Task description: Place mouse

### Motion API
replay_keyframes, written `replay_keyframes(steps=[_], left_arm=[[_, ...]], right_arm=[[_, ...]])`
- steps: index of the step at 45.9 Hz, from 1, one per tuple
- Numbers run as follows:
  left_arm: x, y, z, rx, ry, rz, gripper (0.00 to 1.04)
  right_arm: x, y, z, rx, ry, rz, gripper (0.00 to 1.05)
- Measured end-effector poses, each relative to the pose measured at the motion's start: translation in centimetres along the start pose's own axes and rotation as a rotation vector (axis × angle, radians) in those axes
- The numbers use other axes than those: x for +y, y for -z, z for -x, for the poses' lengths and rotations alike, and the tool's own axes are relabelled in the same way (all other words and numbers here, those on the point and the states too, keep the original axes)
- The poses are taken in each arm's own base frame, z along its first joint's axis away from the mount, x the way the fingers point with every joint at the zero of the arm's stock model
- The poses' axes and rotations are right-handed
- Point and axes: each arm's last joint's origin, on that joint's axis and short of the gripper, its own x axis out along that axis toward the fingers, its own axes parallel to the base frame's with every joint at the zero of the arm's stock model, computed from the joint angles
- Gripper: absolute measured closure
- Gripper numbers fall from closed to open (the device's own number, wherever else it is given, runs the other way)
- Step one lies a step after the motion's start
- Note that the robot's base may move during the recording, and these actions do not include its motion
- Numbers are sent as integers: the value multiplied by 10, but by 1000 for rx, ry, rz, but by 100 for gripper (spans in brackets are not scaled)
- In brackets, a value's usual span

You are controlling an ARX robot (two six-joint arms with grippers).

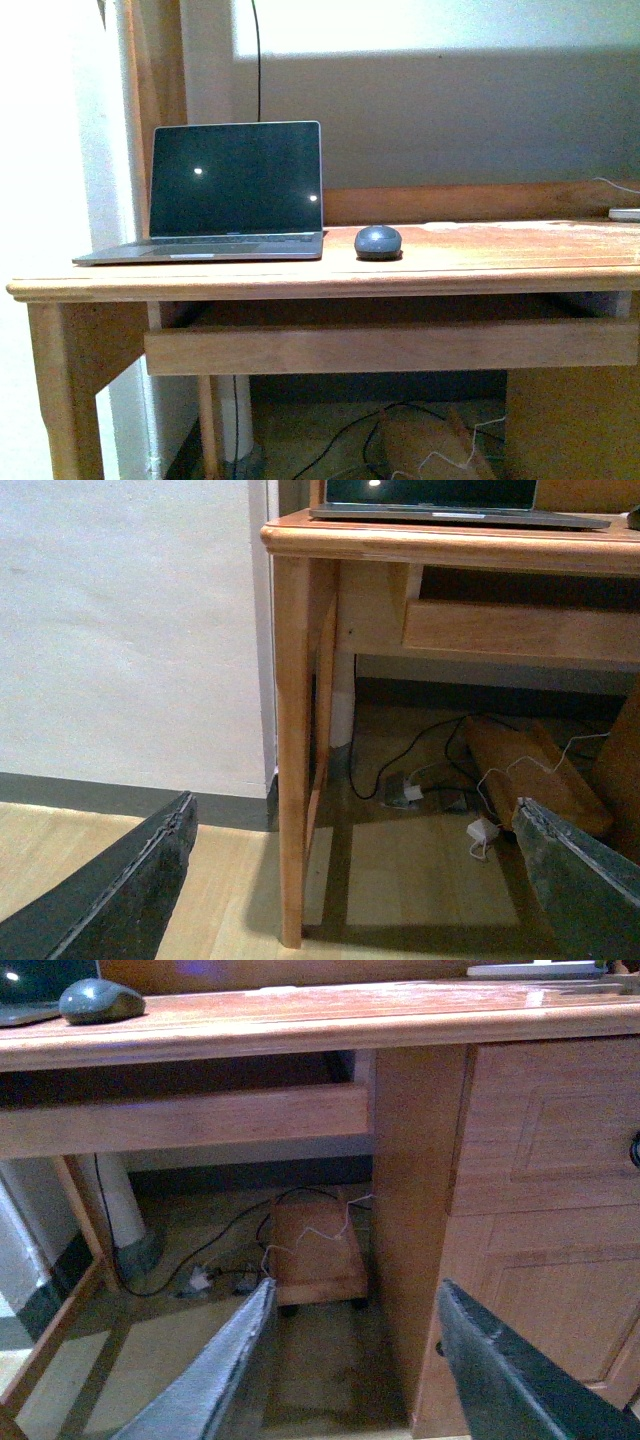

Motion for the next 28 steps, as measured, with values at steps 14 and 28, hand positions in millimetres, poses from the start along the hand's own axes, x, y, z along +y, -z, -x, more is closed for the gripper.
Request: replay_keyframes(steps=[14, 28], left_arm=[[0, 0, 0, 0, 1, 0, 8], [0, 0, 0, 0, 1, 0, 8]], right_arm=[[-14, 8, 1, -10, -16, 32, 102], [-19, 8, 1, -15, 16, 33, 102]])
